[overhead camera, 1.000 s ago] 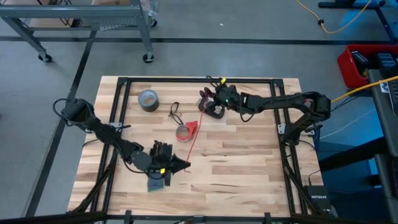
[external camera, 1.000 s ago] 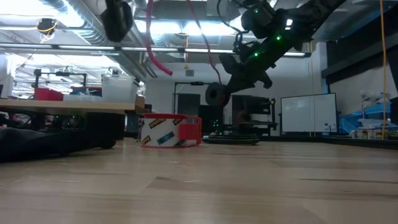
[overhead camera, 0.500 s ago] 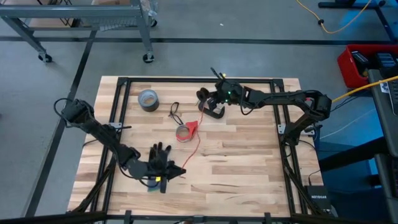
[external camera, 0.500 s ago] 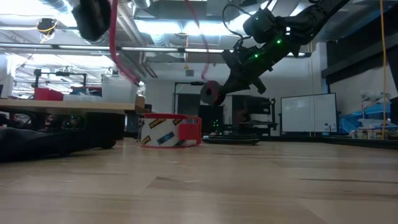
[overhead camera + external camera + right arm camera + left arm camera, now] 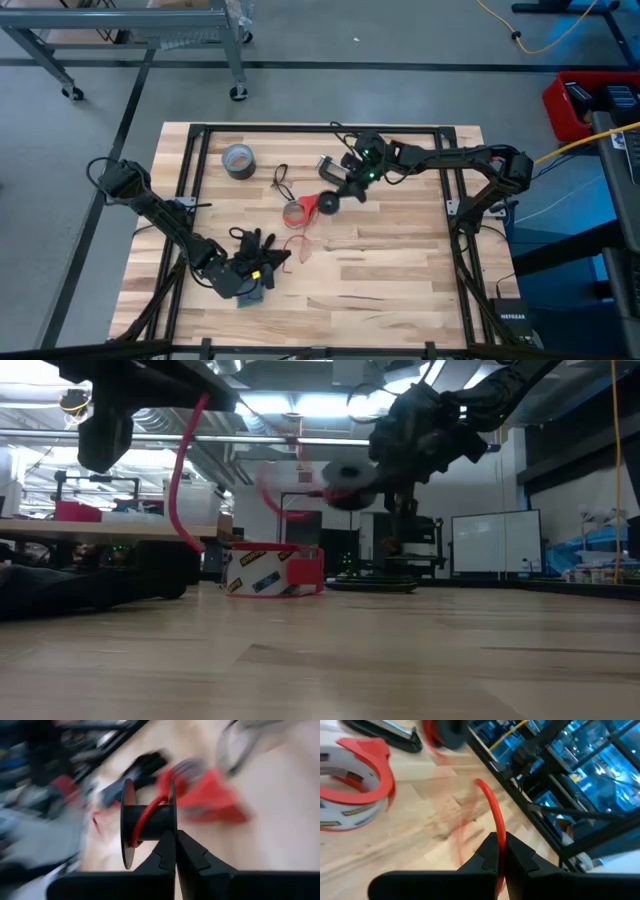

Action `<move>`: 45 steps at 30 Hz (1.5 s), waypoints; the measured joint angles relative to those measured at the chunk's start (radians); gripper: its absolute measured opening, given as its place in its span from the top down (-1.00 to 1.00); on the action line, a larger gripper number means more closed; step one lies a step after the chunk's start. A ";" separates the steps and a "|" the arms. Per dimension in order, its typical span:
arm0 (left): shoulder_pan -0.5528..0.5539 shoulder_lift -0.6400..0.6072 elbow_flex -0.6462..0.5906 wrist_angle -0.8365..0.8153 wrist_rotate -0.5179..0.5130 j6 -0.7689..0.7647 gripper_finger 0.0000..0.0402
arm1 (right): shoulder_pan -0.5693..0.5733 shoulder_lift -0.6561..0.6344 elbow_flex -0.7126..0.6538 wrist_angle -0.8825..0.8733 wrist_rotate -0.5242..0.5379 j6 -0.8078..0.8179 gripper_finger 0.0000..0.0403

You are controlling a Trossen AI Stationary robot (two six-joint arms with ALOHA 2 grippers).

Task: Coil cords
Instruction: Uncoil the red wire from the spool

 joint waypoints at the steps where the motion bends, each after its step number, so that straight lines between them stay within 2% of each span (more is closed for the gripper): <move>1: 0.000 0.000 0.000 -0.005 -0.008 -0.004 1.00 | 0.000 0.000 0.000 -0.015 -0.056 0.000 1.00; 4: 0.000 0.000 0.000 -0.006 -0.013 0.000 1.00 | 0.000 0.000 0.000 -0.076 -0.217 0.000 1.00; 8: 0.001 0.000 0.000 -0.006 -0.021 0.010 1.00 | 0.000 0.000 0.000 -0.152 -0.354 -0.004 1.00; 13: 0.002 0.000 0.000 -0.005 -0.082 0.032 1.00 | 0.001 0.000 0.000 -0.261 -0.438 -0.085 1.00; 17: 0.002 0.000 0.000 -0.001 -0.165 0.061 1.00 | 0.001 0.000 0.000 -0.352 -0.432 -0.167 1.00; 20: 0.017 -0.005 0.000 0.007 -0.220 0.061 1.00 | 0.008 0.000 0.000 -0.394 -0.282 -0.183 1.00; 24: 0.062 -0.012 0.000 0.051 -0.212 0.112 1.00 | 0.050 0.000 0.000 -0.413 0.074 -0.183 1.00; 27: 0.109 -0.013 0.000 0.145 -0.138 0.217 1.00 | 0.098 0.000 0.000 -0.396 0.306 -0.160 1.00; 30: 0.166 -0.013 0.001 0.264 -0.007 0.340 1.00 | 0.144 0.000 0.000 -0.334 0.465 -0.090 1.00; 36: 0.249 -0.013 0.002 0.473 0.232 0.537 1.00 | 0.193 0.000 0.000 -0.192 0.645 0.000 1.00; 43: 0.261 0.008 0.075 0.468 0.420 0.634 1.00 | 0.181 0.000 0.000 -0.033 0.765 0.032 1.00; 45: 0.252 0.029 0.097 0.466 0.461 0.666 1.00 | 0.169 0.000 0.000 0.010 0.772 0.033 1.00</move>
